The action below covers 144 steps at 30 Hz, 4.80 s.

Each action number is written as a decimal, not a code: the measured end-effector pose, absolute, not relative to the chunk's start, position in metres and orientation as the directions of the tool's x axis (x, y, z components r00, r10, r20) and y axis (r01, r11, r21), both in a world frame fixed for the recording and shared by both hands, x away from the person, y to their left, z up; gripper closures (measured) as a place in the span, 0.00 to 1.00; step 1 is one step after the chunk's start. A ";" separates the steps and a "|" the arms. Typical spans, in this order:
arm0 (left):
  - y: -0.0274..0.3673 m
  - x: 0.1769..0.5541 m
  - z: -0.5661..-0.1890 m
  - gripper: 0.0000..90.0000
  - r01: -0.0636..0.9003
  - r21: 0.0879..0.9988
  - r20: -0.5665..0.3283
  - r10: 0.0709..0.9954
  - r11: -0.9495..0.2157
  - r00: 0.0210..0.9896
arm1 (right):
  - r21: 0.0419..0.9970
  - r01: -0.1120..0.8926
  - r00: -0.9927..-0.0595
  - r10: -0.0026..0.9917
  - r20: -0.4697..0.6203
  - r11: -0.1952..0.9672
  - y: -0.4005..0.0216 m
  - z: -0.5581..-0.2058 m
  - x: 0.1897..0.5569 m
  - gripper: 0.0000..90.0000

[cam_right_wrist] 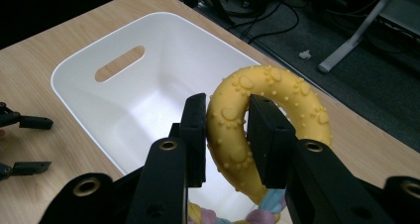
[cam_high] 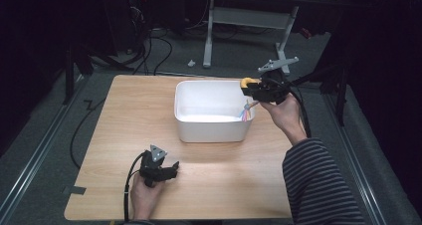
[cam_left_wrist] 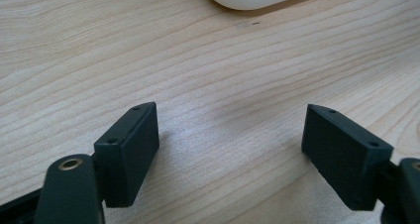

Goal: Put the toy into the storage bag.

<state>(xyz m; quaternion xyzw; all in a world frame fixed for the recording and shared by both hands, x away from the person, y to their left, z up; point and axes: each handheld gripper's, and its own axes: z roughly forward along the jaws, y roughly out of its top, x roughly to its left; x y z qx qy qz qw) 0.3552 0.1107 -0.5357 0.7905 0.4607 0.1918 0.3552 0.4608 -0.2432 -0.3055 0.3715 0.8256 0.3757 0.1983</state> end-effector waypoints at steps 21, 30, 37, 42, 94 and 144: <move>0.111 0.355 -0.536 0.25 0.590 0.738 -0.020 0.864 -0.327 0.504 | 0.736 0.493 -0.609 0.788 -0.089 0.464 -0.201 -0.322 0.491 0.78; 0.111 0.355 -0.536 0.25 0.592 0.739 -0.025 0.864 -0.323 0.502 | 0.719 0.514 -0.588 0.803 -0.101 0.467 -0.193 -0.335 0.497 0.78; 0.111 0.355 -0.536 0.25 0.592 0.737 -0.023 0.864 -0.325 0.503 | 0.704 0.530 -0.584 0.805 -0.101 0.473 -0.184 -0.347 0.502 0.78; 0.111 0.355 -0.536 0.25 0.592 0.737 -0.022 0.864 -0.327 0.504 | 0.693 0.531 -0.599 0.795 -0.100 0.488 -0.176 -0.358 0.503 0.78; 0.111 0.356 -0.536 0.26 0.596 0.742 -0.033 0.871 -0.308 0.491 | 0.661 0.515 -0.703 0.710 -0.039 0.546 -0.153 -0.376 0.457 0.79; 0.110 0.355 -0.536 0.26 0.591 0.739 -0.017 0.868 -0.323 0.496 | 0.823 0.480 -0.597 0.801 0.052 0.305 -0.278 -0.344 0.395 0.55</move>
